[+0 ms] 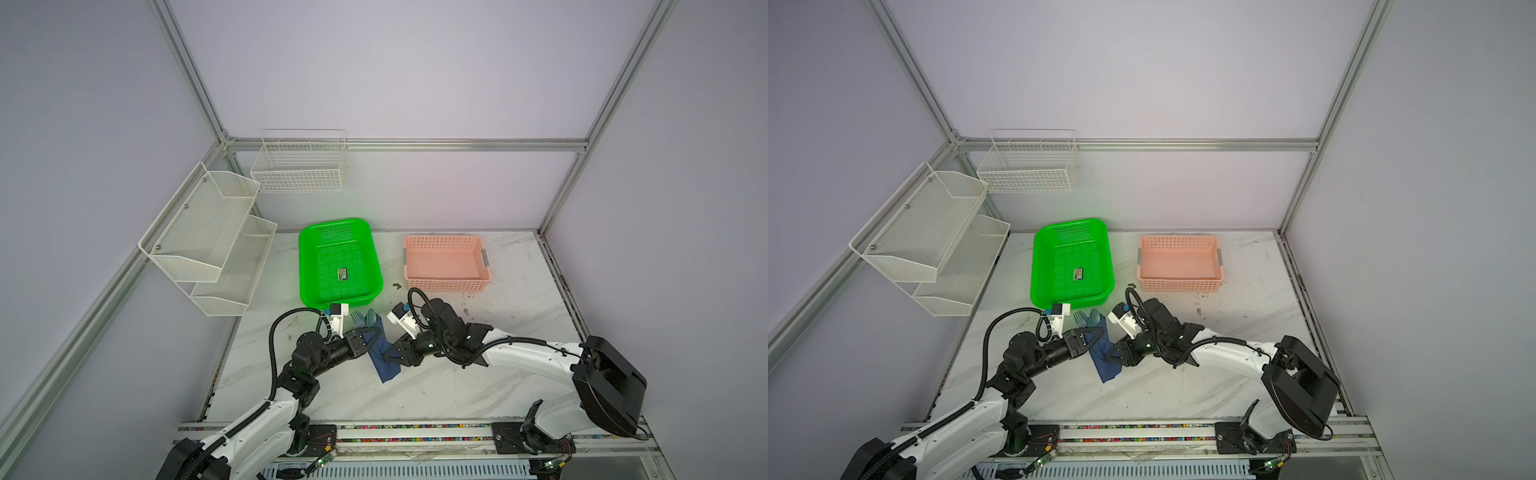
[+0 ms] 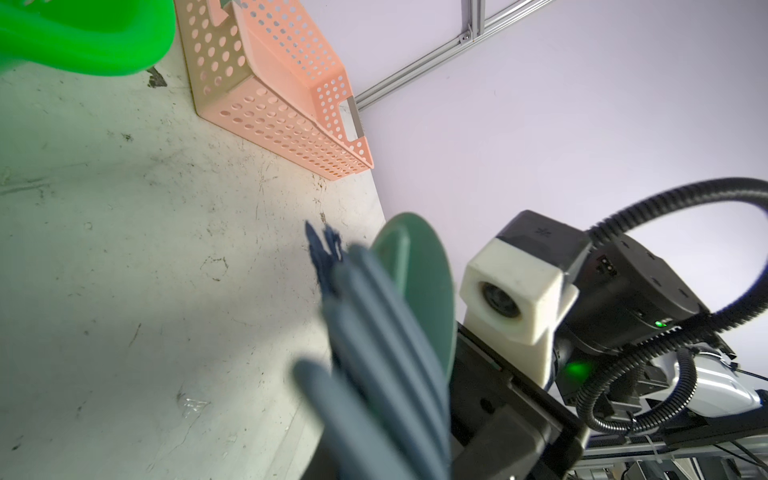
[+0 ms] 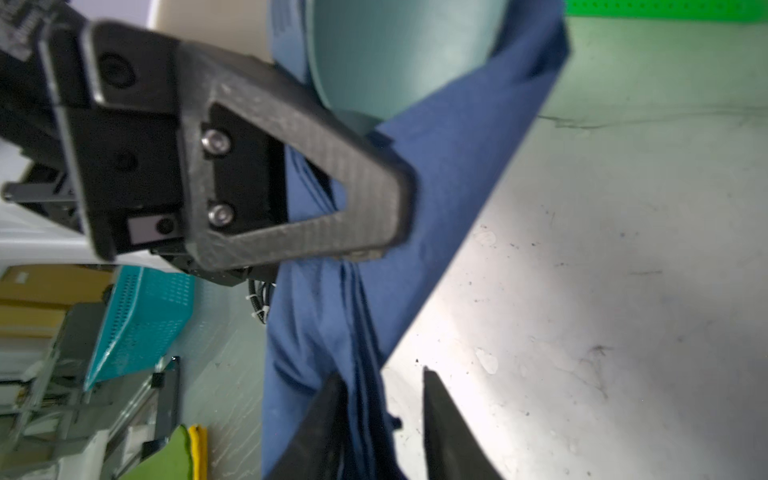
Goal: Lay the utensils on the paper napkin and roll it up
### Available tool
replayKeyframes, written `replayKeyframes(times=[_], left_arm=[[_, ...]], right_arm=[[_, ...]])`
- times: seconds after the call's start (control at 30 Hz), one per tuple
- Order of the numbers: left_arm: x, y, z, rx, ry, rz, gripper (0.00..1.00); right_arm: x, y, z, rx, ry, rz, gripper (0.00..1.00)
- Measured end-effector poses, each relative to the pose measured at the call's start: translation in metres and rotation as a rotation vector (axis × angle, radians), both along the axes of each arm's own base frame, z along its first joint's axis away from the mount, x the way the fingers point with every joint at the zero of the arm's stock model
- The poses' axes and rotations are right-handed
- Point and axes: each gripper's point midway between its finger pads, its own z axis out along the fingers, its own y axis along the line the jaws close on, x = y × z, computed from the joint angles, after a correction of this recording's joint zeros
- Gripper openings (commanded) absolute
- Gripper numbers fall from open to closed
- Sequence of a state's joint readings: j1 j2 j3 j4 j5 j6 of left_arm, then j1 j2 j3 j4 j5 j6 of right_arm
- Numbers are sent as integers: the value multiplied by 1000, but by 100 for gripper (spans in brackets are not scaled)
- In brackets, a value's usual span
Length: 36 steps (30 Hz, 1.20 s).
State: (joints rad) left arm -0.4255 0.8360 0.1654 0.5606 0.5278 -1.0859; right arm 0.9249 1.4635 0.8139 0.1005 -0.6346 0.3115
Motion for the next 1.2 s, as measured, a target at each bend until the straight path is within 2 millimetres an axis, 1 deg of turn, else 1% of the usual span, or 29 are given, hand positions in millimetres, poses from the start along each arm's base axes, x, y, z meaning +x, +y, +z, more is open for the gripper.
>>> replayKeyframes(times=[0.13,0.2,0.27,0.33,0.4,0.67,0.7,0.73,0.77,0.83,1.0,1.1,1.2], left_arm=[[0,1,8,-15,-28,9,6],[1,2,13,-23,-45,12,5],[1,2,16,-31,-58,13,5],[1,1,19,-38,-71,12,5],[2,1,19,-39,-72,11,5],[0,2,17,-52,-70,13,5],[-1,3,18,-53,-73,13,5],[-1,3,18,-54,-75,14,5],[-1,3,19,-56,-79,14,5],[-2,4,21,-60,-87,13,5],[-4,4,25,-65,-98,10,5],[-6,3,27,-69,-105,-2,5],[-9,2,30,-74,-117,-15,5]], right_arm=[[-3,-5,11,13,-13,-1,44],[-5,-5,16,24,-19,2,41],[-5,-5,19,32,-17,4,32],[-6,-5,18,32,-7,3,20],[-6,-5,18,34,-5,1,13],[-4,-5,17,32,5,-10,8],[-4,-6,18,32,5,-12,11],[-3,-6,18,33,8,-15,22],[-2,-7,17,31,11,-22,28],[2,-8,17,30,4,-30,33],[6,-11,18,31,1,-40,41],[4,-14,28,53,-10,-31,48],[1,-16,45,93,-32,-10,56]])
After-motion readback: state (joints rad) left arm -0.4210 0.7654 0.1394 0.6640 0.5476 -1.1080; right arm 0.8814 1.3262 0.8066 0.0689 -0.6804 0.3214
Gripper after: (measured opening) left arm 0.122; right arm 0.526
